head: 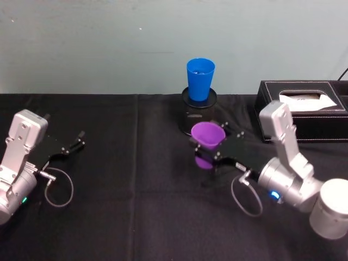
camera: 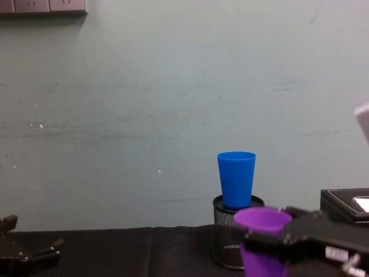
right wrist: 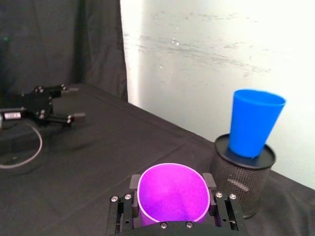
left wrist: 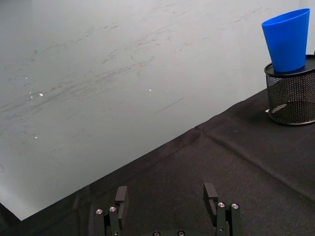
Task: Pick up one cup with a gripper and tap it against the other cup.
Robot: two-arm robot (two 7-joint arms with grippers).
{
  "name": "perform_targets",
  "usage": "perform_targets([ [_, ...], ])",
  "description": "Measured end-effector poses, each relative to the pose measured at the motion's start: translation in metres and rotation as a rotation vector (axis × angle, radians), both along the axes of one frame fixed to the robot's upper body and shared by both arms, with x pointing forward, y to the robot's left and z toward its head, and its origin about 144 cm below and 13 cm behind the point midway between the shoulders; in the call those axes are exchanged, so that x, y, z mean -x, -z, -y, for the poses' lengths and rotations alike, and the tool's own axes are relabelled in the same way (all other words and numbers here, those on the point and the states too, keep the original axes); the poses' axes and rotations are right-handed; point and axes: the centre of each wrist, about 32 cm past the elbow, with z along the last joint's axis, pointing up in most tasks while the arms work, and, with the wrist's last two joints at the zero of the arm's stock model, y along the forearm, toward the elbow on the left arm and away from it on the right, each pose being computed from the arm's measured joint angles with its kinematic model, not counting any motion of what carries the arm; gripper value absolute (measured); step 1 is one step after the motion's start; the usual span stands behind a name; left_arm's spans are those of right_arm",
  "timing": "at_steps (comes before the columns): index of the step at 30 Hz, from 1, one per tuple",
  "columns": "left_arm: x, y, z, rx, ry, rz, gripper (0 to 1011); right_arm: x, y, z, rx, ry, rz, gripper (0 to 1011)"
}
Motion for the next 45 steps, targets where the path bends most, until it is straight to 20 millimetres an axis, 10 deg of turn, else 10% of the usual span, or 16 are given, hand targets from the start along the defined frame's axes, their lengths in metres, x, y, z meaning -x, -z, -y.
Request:
perform_targets([
  [17,0.0,0.0,0.0,0.0,0.0,0.0,1000,-0.004,-0.054,0.009,-0.066,-0.012,-0.002,759],
  [45,0.0,0.0,0.0,0.0,0.0,0.0,1000,-0.004,-0.057,0.007,-0.054,-0.013,-0.012,759],
])
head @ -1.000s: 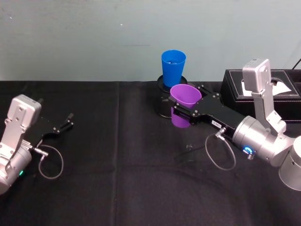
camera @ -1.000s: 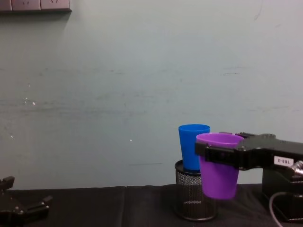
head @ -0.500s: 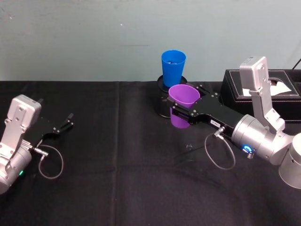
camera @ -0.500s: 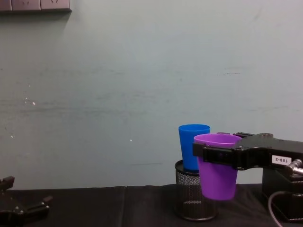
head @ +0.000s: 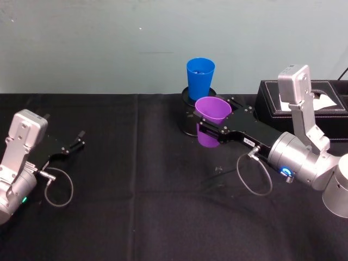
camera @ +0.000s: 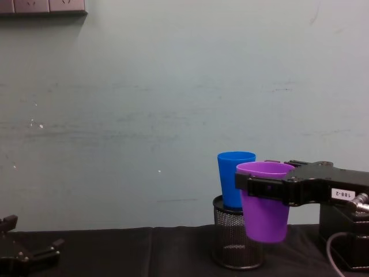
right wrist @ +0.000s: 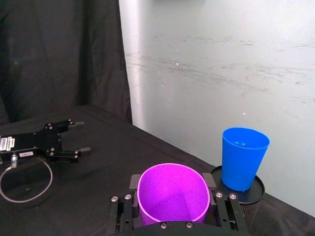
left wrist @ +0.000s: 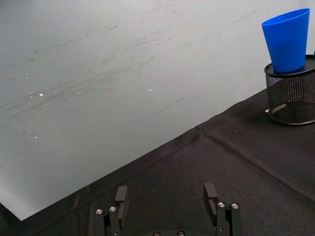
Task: Pick up one cup with a gripper and tap it against the other cup.
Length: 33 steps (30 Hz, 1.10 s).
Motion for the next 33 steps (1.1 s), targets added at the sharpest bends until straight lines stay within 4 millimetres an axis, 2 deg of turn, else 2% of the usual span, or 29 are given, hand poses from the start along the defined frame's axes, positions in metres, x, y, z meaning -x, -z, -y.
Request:
perform_targets([
  [33,0.0,0.0,0.0,0.0,0.0,0.0,1000,0.0,0.0001,0.0,-0.001,0.0,0.002,759],
])
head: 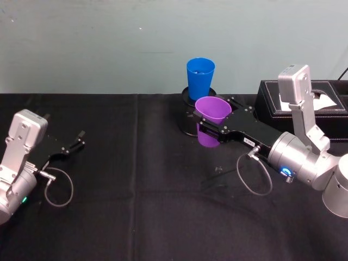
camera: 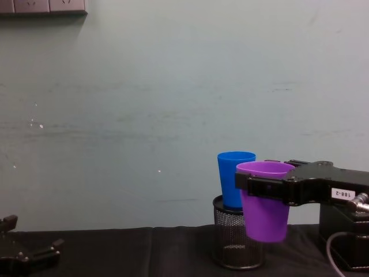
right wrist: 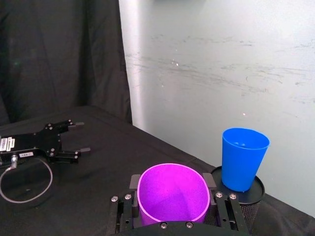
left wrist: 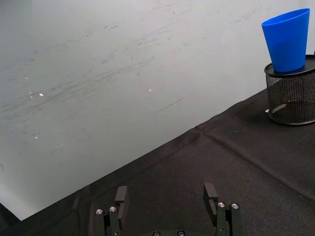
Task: Pick up one cup with a gripper and tap it against the other cup.
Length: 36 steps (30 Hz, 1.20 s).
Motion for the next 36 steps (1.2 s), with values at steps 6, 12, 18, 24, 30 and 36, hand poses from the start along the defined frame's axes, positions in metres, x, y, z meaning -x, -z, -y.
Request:
perform_targets([
  [6,0.0,0.0,0.0,0.0,0.0,0.0,1000,0.0,0.0,0.0,0.0,0.0,0.0,759],
  [12,0.0,0.0,0.0,0.0,0.0,0.0,1000,0.0,0.0,0.0,0.0,0.0,0.0,759],
  [18,0.0,0.0,0.0,0.0,0.0,0.0,1000,0.0,0.0,0.0,0.0,0.0,0.0,759],
  [24,0.0,0.0,0.0,0.0,0.0,0.0,1000,0.0,0.0,0.0,0.0,0.0,0.0,758],
  [30,0.0,0.0,0.0,0.0,0.0,0.0,1000,0.0,0.0001,0.0,0.0,0.0,0.0,759],
  [36,0.0,0.0,0.0,0.0,0.0,0.0,1000,0.0,0.0,0.0,0.0,0.0,0.0,759],
])
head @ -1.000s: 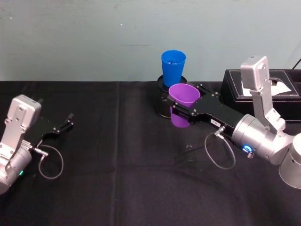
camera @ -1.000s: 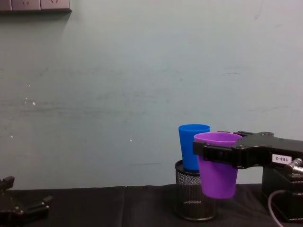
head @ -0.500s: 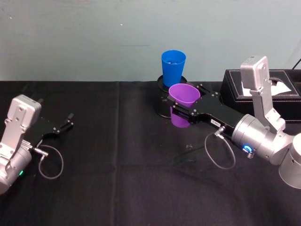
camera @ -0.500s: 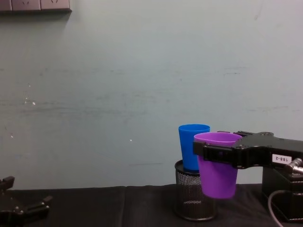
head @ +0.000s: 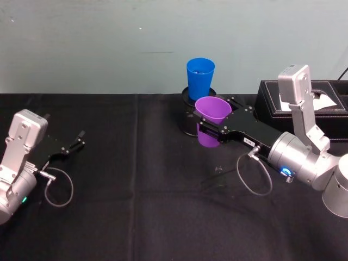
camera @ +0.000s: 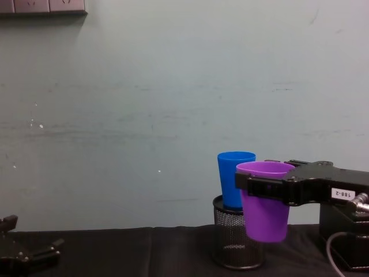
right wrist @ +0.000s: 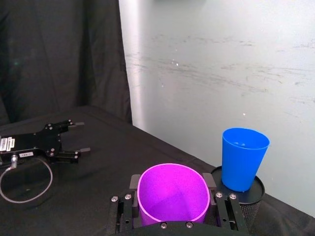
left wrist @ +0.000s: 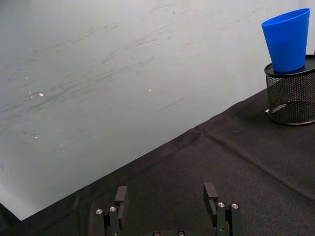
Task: Pick up one cup with a gripper and tap it against the other cup.
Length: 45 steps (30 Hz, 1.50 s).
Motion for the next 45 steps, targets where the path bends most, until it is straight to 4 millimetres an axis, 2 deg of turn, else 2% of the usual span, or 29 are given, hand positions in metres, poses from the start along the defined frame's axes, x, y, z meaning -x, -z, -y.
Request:
perform_targets([
  [12,0.0,0.0,0.0,0.0,0.0,0.0,1000,0.0,0.0,0.0,0.0,0.0,0.0,759],
  [17,0.0,0.0,0.0,0.0,0.0,0.0,1000,-0.003,0.007,-0.001,0.01,-0.004,-0.005,759],
  [24,0.0,0.0,0.0,0.0,0.0,0.0,1000,-0.016,0.017,-0.005,0.01,0.007,0.005,759],
  [36,0.0,0.0,0.0,0.0,0.0,0.0,1000,-0.05,0.019,-0.014,0.006,0.056,0.014,759],
  [45,0.0,0.0,0.0,0.0,0.0,0.0,1000,-0.067,0.019,-0.018,-0.011,0.077,0.003,759],
])
